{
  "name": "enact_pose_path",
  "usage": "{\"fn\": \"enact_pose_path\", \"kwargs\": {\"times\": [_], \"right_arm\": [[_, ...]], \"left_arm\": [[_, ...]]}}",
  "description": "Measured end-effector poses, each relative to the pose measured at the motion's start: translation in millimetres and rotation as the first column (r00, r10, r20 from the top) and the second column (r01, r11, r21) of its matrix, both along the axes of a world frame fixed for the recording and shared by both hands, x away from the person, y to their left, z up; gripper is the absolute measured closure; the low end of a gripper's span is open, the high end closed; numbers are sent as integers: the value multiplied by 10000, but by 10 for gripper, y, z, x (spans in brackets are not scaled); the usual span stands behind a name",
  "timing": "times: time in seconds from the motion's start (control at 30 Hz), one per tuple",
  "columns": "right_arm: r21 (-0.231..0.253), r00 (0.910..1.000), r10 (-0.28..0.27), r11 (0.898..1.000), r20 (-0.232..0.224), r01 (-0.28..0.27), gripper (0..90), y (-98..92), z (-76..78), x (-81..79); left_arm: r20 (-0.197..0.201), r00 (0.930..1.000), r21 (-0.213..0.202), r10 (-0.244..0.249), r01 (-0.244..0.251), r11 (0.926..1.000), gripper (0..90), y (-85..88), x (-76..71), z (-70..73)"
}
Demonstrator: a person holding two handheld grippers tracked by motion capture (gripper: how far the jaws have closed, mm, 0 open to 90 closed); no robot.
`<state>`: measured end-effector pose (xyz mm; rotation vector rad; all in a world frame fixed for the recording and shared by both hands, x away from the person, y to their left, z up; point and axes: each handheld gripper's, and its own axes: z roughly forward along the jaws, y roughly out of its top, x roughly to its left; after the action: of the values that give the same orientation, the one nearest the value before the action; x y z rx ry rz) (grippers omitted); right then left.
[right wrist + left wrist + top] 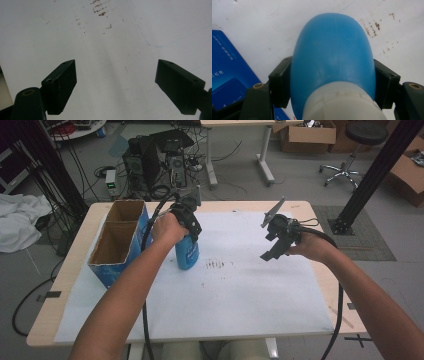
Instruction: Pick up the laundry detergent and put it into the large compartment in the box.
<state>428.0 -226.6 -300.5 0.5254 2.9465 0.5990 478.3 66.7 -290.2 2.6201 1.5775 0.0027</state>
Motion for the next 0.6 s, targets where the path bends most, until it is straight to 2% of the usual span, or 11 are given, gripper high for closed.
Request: {"fn": "enact_pose_path", "kwargs": {"times": [0.6], "right_arm": [[-10, 10000, -30, 10000, -7, 30, 173, -4, 1, 5]], "left_arm": [[42, 10000, 10, -28, 28, 10000, 368, 2, -3, -5]]}}
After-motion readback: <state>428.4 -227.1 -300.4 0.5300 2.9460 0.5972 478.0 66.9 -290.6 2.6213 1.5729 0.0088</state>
